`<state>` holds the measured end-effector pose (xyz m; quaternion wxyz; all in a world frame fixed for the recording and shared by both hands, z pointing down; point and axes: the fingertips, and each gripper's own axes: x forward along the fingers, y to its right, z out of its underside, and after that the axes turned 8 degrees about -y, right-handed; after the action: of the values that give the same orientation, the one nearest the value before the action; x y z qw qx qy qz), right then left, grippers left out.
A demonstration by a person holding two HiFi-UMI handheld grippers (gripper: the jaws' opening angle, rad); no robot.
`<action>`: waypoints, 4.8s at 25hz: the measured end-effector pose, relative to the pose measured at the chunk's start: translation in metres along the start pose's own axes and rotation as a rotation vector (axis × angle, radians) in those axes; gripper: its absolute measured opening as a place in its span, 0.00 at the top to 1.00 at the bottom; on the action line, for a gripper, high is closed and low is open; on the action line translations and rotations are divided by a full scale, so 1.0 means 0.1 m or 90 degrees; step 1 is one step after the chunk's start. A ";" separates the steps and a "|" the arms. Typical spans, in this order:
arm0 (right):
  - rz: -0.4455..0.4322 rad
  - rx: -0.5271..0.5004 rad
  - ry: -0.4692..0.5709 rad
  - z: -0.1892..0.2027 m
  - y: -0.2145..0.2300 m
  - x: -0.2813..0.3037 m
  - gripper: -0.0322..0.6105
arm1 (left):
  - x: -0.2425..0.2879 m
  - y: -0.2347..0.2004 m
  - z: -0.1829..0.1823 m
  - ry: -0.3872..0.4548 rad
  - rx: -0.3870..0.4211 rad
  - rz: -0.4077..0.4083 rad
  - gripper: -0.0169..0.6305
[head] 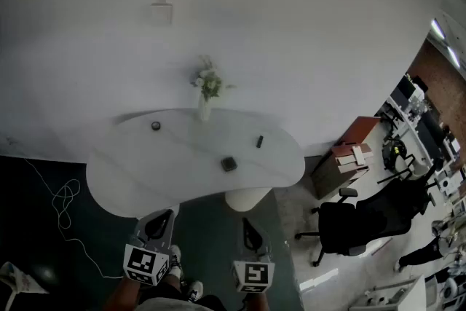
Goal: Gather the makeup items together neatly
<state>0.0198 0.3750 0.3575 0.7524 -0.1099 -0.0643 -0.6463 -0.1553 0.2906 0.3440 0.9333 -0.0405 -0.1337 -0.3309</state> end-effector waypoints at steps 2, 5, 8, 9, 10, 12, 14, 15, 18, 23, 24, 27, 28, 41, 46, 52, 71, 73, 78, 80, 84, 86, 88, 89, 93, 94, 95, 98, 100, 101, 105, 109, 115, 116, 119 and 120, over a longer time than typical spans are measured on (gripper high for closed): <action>0.004 0.008 0.002 -0.01 0.03 0.05 0.95 | 0.06 -0.03 0.03 -0.002 0.002 0.004 0.96; 0.002 0.013 0.001 -0.03 0.05 0.17 0.95 | 0.17 -0.10 0.01 -0.003 0.001 0.005 0.96; 0.000 0.013 -0.004 -0.06 0.06 0.33 0.95 | 0.32 -0.19 -0.01 -0.006 -0.002 0.006 0.96; 0.000 0.012 -0.006 -0.07 0.07 0.39 0.95 | 0.37 -0.23 -0.01 -0.007 -0.002 0.006 0.96; 0.000 0.011 -0.008 -0.08 0.08 0.46 0.95 | 0.43 -0.27 -0.02 -0.008 -0.003 0.006 0.96; 0.000 0.008 -0.010 -0.12 0.08 0.61 0.95 | 0.54 -0.37 -0.05 -0.010 -0.005 0.005 0.96; 0.000 0.010 -0.010 -0.18 0.09 0.78 0.95 | 0.66 -0.50 -0.09 -0.010 -0.006 0.003 0.96; -0.001 0.010 -0.011 -0.21 0.08 0.87 0.95 | 0.72 -0.58 -0.11 -0.010 -0.007 0.000 0.96; -0.004 0.010 -0.018 -0.27 0.05 1.18 0.95 | 0.91 -0.85 -0.17 -0.013 -0.013 -0.007 0.96; -0.024 0.006 -0.016 -0.47 -0.14 1.67 0.95 | 1.15 -1.29 -0.25 -0.014 -0.020 -0.021 0.96; -0.028 0.002 -0.016 -0.50 -0.19 1.76 0.95 | 1.18 -1.38 -0.26 -0.013 -0.022 -0.024 0.96; -0.034 -0.007 -0.025 -0.52 -0.31 2.04 0.95 | 1.28 -1.67 -0.28 -0.014 -0.026 -0.034 0.96; -0.036 -0.008 -0.028 -0.52 -0.34 2.14 0.95 | 1.32 -1.77 -0.28 -0.015 -0.028 -0.038 0.96; -0.130 -0.028 -0.023 -0.76 -0.95 3.21 0.95 | 1.52 -2.74 -0.23 -0.030 -0.057 -0.125 0.96; -0.206 -0.035 -0.027 -0.75 -1.12 3.63 0.95 | 1.60 -2.96 -0.16 -0.039 -0.073 -0.190 0.96; -0.308 -0.060 -0.045 -0.71 -1.33 4.20 0.95 | 1.69 -3.23 -0.01 -0.057 -0.119 -0.281 0.96; -0.475 -0.117 -0.139 0.07 -2.09 5.74 0.95 | 2.35 -4.16 0.81 -0.103 -0.206 -0.409 0.96; -0.482 -0.123 -0.154 0.21 -2.14 5.84 0.95 | 2.39 -4.21 0.94 -0.110 -0.215 -0.415 0.96; -0.494 -0.123 -0.191 0.57 -2.24 6.01 0.94 | 2.42 -4.22 1.31 -0.136 -0.238 -0.430 0.96; -0.501 -0.122 -0.199 0.63 -2.28 6.11 0.93 | 2.43 -4.23 1.40 -0.145 -0.245 -0.436 0.96; -0.503 -0.130 -0.217 0.79 -2.33 6.31 0.77 | 2.43 -4.27 1.46 -0.151 -0.256 -0.447 0.96; -0.508 -0.141 -0.227 0.85 -2.39 6.40 0.71 | 2.41 -4.30 1.48 -0.150 -0.262 -0.452 0.96; -0.520 -0.153 -0.242 0.94 -2.47 6.48 0.65 | 2.40 -4.32 1.51 -0.151 -0.268 -0.458 0.96; -0.526 -0.160 -0.251 0.99 -2.51 6.52 0.61 | 2.40 -4.32 1.52 -0.152 -0.270 -0.460 0.96; -0.530 -0.189 -0.280 1.16 -2.59 6.65 0.53 | 2.37 -4.31 1.59 -0.158 -0.277 -0.467 0.96; -0.529 -0.195 -0.287 1.20 -2.60 6.66 0.53 | 2.35 -4.31 1.61 -0.160 -0.279 -0.469 0.96; -0.529 -0.200 -0.294 1.24 -2.62 6.68 0.53 | 2.33 -4.32 1.63 -0.162 -0.281 -0.471 0.96; -0.529 -0.222 -0.307 1.35 -2.65 6.70 0.53 | 2.29 -4.32 1.66 -0.165 -0.283 -0.476 0.96; -0.530 -0.236 -0.311 1.35 -2.68 6.70 0.53 | 2.28 -4.31 1.68 -0.167 -0.285 -0.478 0.96; -0.530 -0.240 -0.315 1.35 -2.69 6.71 0.53 | 2.27 -4.31 1.69 -0.168 -0.287 -0.478 0.96; -0.530 -0.254 -0.330 1.39 -2.70 6.71 0.53 | 2.29 -4.30 1.69 -0.169 -0.288 -0.476 0.96; -0.525 -0.275 -0.335 1.43 -2.69 6.72 0.55 | 2.29 -4.29 1.68 -0.169 -0.290 -0.475 0.96; -0.517 -0.283 -0.329 1.43 -2.69 6.74 0.62 | 2.26 -4.30 1.69 -0.170 -0.289 -0.478 0.96; -0.517 -0.284 -0.327 1.43 -2.69 6.74 0.62 | 2.26 -4.30 1.70 -0.170 -0.288 -0.478 0.96; -0.516 -0.273 -0.323 1.41 -2.67 6.73 0.62 | 2.24 -4.29 1.67 -0.167 -0.285 -0.478 0.96; -0.516 -0.265 -0.323 1.39 -2.67 6.72 0.62 | 2.23 -4.29 1.65 -0.166 -0.284 -0.476 0.96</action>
<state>-0.1323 -0.2723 0.6740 0.3648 -0.3764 -0.1520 -0.8379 -0.2951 -0.1512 0.5590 0.6933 -0.2306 -0.1814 -0.6582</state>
